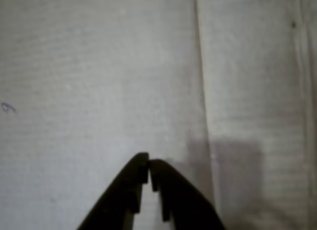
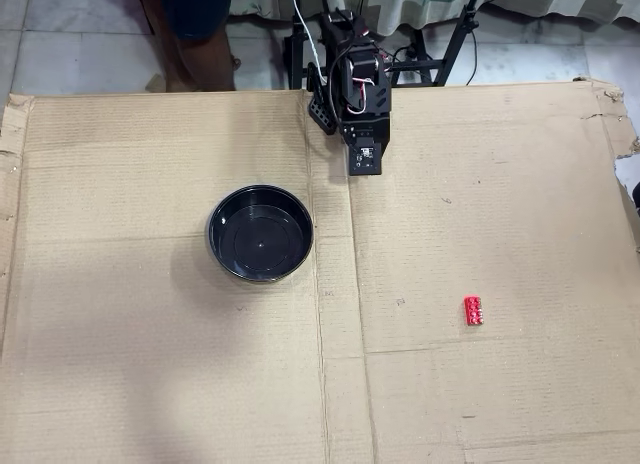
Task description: Grasp a lego block and put it in the bin.
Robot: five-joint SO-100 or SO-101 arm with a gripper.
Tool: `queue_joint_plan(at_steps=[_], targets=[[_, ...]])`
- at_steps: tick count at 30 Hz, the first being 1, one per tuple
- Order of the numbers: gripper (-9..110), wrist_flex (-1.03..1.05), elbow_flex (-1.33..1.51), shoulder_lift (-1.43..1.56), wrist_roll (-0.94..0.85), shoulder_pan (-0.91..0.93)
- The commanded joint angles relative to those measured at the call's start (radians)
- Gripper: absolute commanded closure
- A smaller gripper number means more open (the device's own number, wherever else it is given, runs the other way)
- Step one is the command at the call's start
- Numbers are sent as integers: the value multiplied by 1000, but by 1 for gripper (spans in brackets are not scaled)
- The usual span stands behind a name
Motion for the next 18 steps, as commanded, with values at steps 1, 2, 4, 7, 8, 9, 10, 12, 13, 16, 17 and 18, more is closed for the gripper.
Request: queue_joint_plan(at_steps=[1, 2, 4, 7, 8, 9, 10, 12, 13, 16, 17, 18], targets=[[101, -11, -127, -141, -2, 2], [101, -11, -164, -192, -2, 2], [101, -11, -245, -290, 0, 0], [101, -11, -354, -426, 0, -5], [101, -11, -388, -466, 0, -6], [101, -11, -417, -503, 0, -8], [101, -12, -449, -538, 0, -8], [101, -12, -508, -600, 0, -9], [101, -14, -534, -626, 0, -9], [101, -60, -592, -703, 0, -9], [101, -83, -604, -721, 0, -9], [99, -107, -612, -738, -2, -11]])
